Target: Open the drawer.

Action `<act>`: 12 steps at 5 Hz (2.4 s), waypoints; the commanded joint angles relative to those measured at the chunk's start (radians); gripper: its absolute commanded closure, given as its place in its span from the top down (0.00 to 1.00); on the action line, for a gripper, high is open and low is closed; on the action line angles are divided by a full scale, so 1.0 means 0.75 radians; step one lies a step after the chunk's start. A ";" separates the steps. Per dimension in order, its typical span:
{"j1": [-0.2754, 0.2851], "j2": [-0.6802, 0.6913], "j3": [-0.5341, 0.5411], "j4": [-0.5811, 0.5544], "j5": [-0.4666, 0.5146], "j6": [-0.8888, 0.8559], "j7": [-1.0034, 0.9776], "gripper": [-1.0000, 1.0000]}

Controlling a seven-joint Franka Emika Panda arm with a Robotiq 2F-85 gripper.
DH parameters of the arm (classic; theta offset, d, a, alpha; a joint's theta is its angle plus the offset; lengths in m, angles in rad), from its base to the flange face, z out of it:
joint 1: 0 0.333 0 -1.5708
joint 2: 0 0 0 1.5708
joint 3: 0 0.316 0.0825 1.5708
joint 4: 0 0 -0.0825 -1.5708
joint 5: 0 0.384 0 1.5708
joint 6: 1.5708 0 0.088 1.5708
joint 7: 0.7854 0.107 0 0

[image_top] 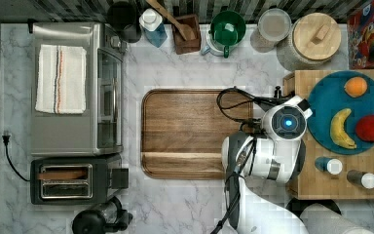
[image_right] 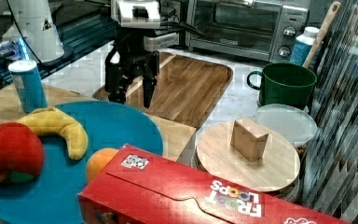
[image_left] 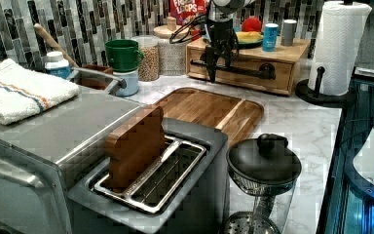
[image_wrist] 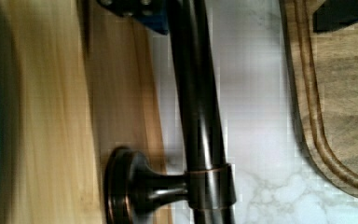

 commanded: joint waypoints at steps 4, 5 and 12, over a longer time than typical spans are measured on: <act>0.253 -0.005 0.249 -0.015 0.177 -0.060 0.259 1.00; 0.283 -0.022 0.288 -0.006 0.232 -0.113 0.299 1.00; 0.324 -0.044 0.362 0.022 0.339 -0.224 0.517 1.00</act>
